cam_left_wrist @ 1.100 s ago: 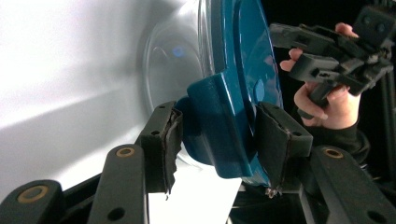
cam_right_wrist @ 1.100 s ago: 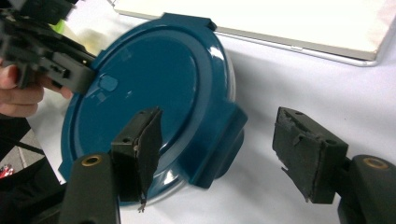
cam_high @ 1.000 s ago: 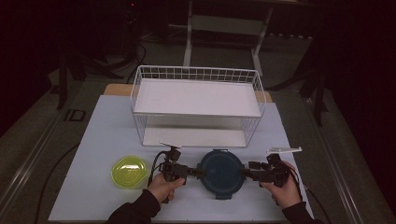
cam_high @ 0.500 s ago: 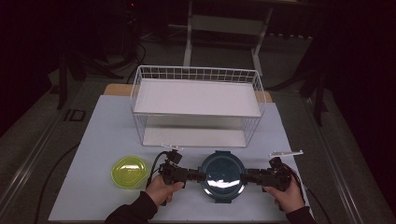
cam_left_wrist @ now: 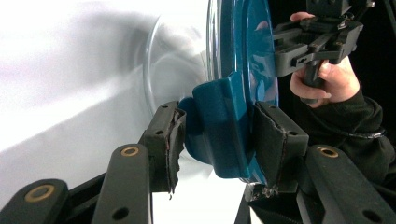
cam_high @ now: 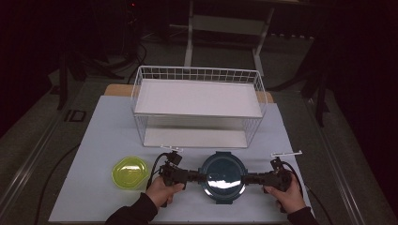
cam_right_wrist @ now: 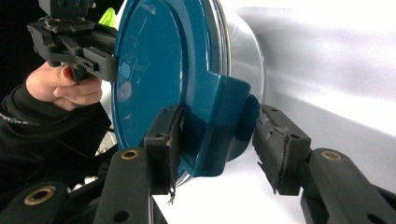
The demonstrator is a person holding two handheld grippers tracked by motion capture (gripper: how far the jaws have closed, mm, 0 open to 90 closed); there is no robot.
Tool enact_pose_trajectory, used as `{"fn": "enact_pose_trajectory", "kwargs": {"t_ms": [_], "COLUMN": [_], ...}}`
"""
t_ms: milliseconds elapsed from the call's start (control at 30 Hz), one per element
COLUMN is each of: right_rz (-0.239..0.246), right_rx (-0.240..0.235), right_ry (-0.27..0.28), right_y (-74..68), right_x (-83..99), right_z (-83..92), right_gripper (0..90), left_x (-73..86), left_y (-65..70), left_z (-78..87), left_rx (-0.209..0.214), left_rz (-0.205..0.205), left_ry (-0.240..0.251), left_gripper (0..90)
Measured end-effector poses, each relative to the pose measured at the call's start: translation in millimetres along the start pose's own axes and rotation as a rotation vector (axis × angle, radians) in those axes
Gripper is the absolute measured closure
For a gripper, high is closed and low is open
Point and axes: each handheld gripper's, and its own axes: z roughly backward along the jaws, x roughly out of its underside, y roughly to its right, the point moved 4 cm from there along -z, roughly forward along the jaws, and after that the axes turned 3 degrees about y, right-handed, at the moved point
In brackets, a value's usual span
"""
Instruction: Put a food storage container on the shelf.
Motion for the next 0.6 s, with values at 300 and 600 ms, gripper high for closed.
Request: {"fn": "enact_pose_trajectory", "kwargs": {"t_ms": [300,600], "right_rz": [0.001,0.001], "right_rx": [0.019,0.036], "right_ry": [0.012,0.032], "right_y": [-10.0,-15.0], "right_x": [2.8,5.5], "right_z": [2.5,4.8], "right_gripper": [55.0,55.5], "left_x": [6.1,7.6], "left_y": [6.0,12.9], "left_z": [4.2,6.2], "left_rx": [-0.008,-0.029], "left_rz": [0.018,0.021], "left_ry": [0.014,0.008], "left_gripper": [56.3,57.4]}}
